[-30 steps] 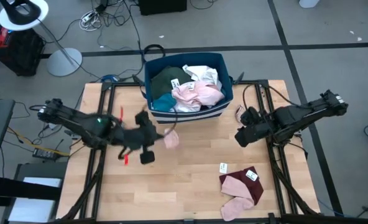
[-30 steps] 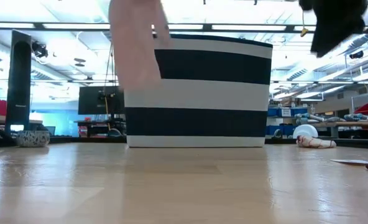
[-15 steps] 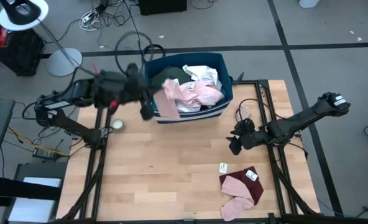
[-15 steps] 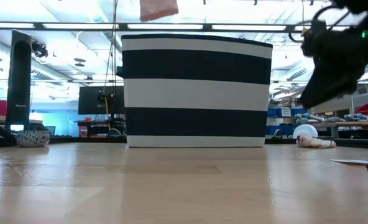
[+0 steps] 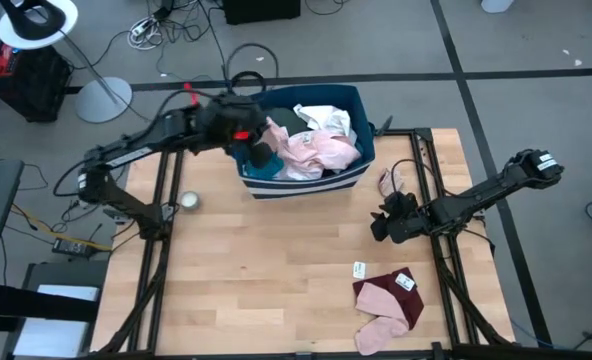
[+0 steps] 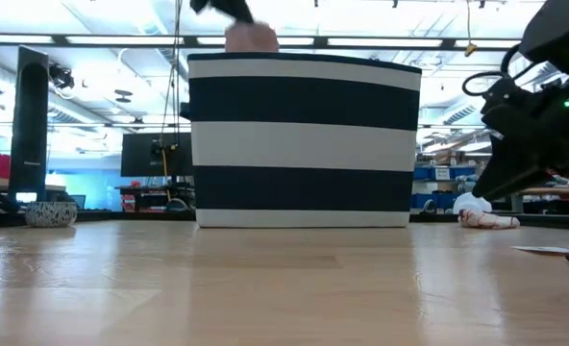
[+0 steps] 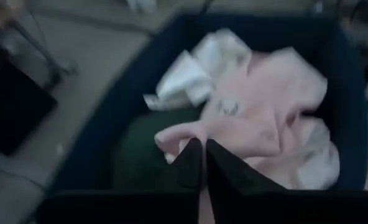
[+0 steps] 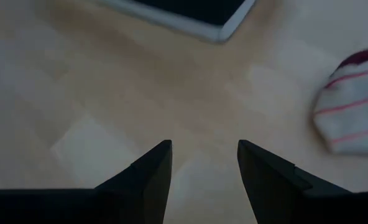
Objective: Sort clothes
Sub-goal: Put the pink sock into the blue laundry bin, then put the light brown into the blue laundry bin
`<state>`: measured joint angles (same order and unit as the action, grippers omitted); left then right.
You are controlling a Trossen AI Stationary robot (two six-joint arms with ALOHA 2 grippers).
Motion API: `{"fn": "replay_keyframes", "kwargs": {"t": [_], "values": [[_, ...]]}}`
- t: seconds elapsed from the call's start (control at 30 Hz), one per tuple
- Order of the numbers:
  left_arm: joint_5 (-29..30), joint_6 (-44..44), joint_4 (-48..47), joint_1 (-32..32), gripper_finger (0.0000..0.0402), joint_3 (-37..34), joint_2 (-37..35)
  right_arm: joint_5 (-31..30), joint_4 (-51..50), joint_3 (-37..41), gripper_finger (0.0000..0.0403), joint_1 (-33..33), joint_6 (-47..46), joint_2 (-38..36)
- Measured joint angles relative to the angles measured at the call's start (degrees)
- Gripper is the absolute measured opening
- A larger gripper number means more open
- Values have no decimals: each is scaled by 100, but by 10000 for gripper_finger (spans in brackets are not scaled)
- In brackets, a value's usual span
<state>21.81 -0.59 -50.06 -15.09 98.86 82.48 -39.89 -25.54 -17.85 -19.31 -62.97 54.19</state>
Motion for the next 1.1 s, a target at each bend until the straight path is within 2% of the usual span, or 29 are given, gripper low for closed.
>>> {"fn": "replay_keyframes", "kwargs": {"t": [0.13,0.27,0.4,0.5,0.73,0.9,1.1], "values": [[-742,-303,-267,-299,42,-83,327,-437,-10,0,185,70,-87,-29],[-1497,-434,-379,-482,75,-85,607,-555,-139,0,186,352,-139,-125],[-1562,-437,-459,-549,110,-85,807,-552,-359,0,186,833,-117,-216],[-1382,-380,-470,-549,124,-85,909,-499,-546,0,186,1286,73,-253],[-1480,-394,-442,-544,127,-85,873,566,-789,-2,187,2726,556,-254],[-1544,-416,-392,-504,127,-85,828,979,-716,-2,201,3727,1171,-254],[-1612,-437,-401,-376,127,-85,826,1664,-246,-2,225,4353,2006,-125]]}}
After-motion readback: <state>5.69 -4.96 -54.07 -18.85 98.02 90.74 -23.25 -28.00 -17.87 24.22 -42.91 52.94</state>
